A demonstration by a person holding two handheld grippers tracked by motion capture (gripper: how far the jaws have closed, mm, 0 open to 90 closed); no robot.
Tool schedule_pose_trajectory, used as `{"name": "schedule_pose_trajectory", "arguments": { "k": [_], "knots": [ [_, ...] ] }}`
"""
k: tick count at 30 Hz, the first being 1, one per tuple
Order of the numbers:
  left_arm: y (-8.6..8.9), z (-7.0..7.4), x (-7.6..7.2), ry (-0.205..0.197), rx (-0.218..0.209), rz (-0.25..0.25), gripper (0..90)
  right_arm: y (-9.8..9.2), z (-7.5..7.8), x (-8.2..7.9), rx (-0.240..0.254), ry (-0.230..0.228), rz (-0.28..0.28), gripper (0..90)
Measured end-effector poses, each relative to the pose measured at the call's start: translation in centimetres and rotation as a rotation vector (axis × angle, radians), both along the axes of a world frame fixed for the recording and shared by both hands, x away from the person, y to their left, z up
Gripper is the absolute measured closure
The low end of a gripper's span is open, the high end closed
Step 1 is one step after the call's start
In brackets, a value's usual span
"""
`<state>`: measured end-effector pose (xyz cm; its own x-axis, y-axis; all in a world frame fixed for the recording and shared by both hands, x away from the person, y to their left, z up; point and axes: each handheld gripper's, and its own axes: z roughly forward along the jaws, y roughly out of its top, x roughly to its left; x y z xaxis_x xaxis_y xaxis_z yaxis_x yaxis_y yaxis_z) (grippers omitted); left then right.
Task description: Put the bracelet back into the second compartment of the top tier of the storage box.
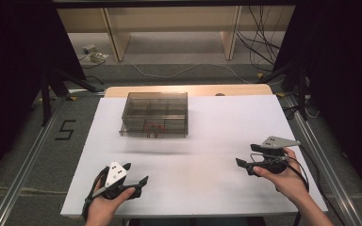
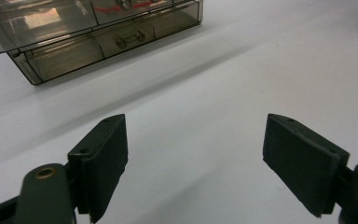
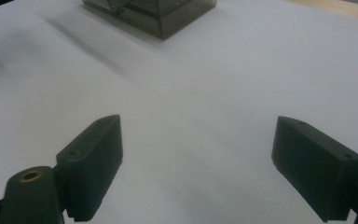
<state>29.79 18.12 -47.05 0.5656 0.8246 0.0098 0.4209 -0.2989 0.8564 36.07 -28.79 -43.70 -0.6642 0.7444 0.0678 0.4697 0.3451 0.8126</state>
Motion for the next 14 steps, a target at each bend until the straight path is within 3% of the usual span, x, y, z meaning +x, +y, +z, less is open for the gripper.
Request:
{"name": "schedule_pose_trajectory", "arguments": {
  "k": [4,10,14],
  "knots": [
    [-0.2,-0.1,0.0,0.003,0.006,-0.008,22.0,-0.8,-1.1,-0.9,0.039,0.009,-0.013,17.1],
    [-0.4,-0.2,0.0,0.005,0.006,-0.021,22.0,-1.1,-1.7,-1.2,0.040,0.000,-0.020,17.1],
    [-1.0,-0.1,-0.1,0.012,-0.016,-0.042,21.9,-1.2,-1.9,-1.4,0.040,0.004,-0.022,17.1]
  ]
}}
